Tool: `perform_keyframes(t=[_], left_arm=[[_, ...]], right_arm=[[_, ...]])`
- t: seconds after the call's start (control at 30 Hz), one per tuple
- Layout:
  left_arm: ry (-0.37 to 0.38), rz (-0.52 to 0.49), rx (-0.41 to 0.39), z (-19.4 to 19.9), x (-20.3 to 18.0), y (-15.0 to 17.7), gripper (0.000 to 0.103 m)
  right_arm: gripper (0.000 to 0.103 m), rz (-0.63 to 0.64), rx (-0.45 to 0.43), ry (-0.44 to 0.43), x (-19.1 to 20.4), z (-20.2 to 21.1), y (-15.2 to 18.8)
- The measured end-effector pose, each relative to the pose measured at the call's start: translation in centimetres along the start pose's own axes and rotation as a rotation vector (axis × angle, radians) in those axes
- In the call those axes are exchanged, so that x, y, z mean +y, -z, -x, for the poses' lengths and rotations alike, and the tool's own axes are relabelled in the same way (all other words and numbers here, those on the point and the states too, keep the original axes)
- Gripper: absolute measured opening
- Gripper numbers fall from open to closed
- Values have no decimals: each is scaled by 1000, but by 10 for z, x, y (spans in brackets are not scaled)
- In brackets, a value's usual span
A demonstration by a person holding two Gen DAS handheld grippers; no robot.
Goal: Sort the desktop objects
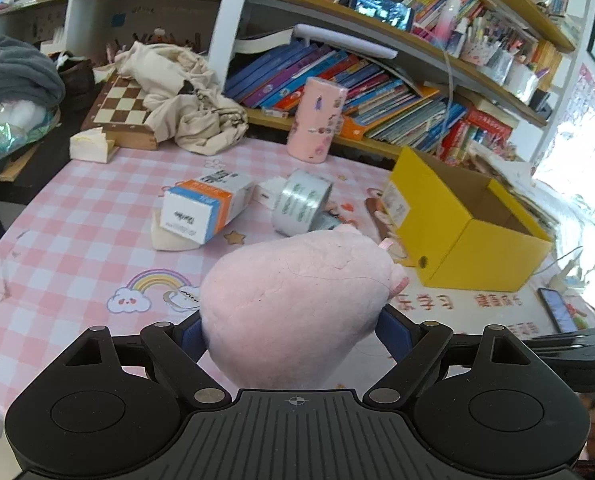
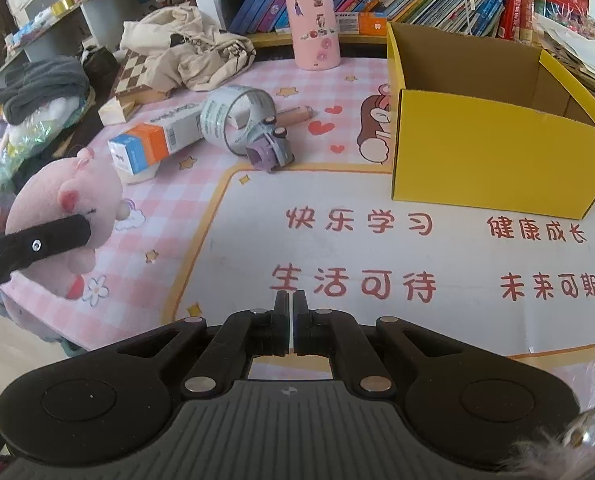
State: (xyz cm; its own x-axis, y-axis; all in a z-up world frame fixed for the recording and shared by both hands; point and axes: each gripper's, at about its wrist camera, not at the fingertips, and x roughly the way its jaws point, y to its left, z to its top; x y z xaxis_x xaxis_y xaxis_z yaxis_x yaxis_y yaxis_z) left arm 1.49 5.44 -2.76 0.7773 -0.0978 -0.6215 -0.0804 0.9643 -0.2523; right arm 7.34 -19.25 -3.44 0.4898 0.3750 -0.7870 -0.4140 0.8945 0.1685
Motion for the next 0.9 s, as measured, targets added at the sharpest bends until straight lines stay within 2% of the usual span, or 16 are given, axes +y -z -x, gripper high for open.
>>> perform_keyframes(t=[0.3,0.47,0.57,0.6,0.67,0.7,0.73,0.9], left_arm=[[-133,14,35,-46,10,9,86],[-201,18,31,-71,4,12,86],[-255,-17,16,-80,-7,14,90],[-268,-17,27,-82,-10,14,92],[-297,-8,41,-84,-16,16,94],[-312,5,45,-83,-18,17,96],[-319,19,46,-80,-20,19,96],[-334,91,-14,-50,-32,32,98]], right_arm=[[3,91,73,-27,0,-16,-3],[3,193,81,-87,2,-21,-7],[3,260,88,-140,1,-25,-7],[5,282,94,-165,1,-26,-7],[17,324,103,-217,1,-27,-5],[28,345,105,-244,1,-27,-4],[31,369,106,-271,1,-27,-3],[32,491,125,-385,10,-27,3]])
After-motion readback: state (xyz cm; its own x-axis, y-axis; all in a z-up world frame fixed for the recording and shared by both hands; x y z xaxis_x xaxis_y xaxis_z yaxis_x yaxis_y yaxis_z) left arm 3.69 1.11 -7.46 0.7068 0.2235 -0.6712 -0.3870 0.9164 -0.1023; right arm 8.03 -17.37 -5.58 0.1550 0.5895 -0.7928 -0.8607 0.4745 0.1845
